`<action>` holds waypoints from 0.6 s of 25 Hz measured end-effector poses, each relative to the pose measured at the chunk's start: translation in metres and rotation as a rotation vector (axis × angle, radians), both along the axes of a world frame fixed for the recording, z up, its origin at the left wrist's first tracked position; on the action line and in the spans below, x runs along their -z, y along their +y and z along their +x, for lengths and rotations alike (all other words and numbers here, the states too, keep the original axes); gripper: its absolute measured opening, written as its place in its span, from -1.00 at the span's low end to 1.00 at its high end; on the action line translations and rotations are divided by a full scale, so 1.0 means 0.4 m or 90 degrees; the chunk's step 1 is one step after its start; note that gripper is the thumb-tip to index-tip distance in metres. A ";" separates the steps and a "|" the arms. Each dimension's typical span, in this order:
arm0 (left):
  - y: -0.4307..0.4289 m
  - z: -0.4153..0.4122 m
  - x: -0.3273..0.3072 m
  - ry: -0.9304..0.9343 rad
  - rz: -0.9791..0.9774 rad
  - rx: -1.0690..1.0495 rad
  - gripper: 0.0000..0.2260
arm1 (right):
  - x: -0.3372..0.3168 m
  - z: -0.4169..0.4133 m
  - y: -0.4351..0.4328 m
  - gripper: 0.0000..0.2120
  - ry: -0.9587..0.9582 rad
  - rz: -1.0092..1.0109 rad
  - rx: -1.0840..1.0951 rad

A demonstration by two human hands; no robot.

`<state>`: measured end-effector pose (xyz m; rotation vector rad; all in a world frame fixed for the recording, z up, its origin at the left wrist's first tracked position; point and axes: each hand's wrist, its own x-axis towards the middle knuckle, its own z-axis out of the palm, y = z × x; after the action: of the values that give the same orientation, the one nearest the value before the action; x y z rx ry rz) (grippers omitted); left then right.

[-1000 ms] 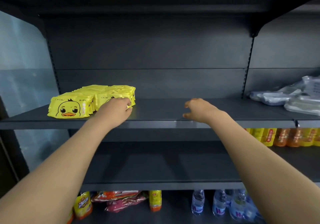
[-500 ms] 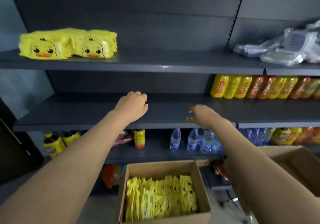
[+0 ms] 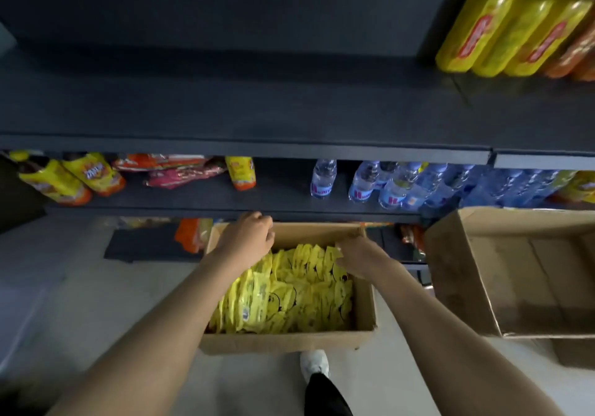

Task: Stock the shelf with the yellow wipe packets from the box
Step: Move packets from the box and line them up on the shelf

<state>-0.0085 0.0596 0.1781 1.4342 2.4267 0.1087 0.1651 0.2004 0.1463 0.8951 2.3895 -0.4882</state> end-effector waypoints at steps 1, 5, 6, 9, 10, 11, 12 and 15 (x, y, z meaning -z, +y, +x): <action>0.006 0.004 0.057 -0.017 -0.023 -0.014 -0.76 | 0.053 0.004 0.013 -0.64 -0.017 -0.017 -0.002; -0.024 0.032 0.250 -0.091 -0.109 -0.081 -0.73 | 0.236 0.023 0.028 -0.66 -0.075 -0.101 -0.010; -0.043 0.038 0.295 -0.114 -0.122 -0.106 -0.74 | 0.280 0.028 0.022 -0.67 -0.089 -0.122 -0.003; -0.100 0.056 0.418 -0.186 -0.150 -0.201 -0.76 | 0.392 0.037 -0.006 -0.71 -0.113 -0.172 0.017; -0.114 0.064 0.455 -0.215 -0.158 -0.239 -0.76 | 0.427 0.036 -0.016 -0.71 -0.118 -0.183 0.028; -0.124 0.073 0.487 -0.246 -0.159 -0.280 -0.77 | 0.459 0.034 -0.025 -0.70 -0.124 -0.190 0.034; -0.129 0.084 0.513 -0.273 -0.151 -0.322 -0.77 | 0.488 0.033 -0.032 -0.70 -0.131 -0.197 0.042; -0.128 0.106 0.585 -0.331 -0.122 -0.430 -0.71 | 0.562 0.021 -0.049 -0.72 -0.142 -0.219 0.055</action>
<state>0.0338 0.0085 -0.0558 0.3863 2.2770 0.3401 0.1736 0.1808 -0.0787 0.8479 1.9951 -0.7629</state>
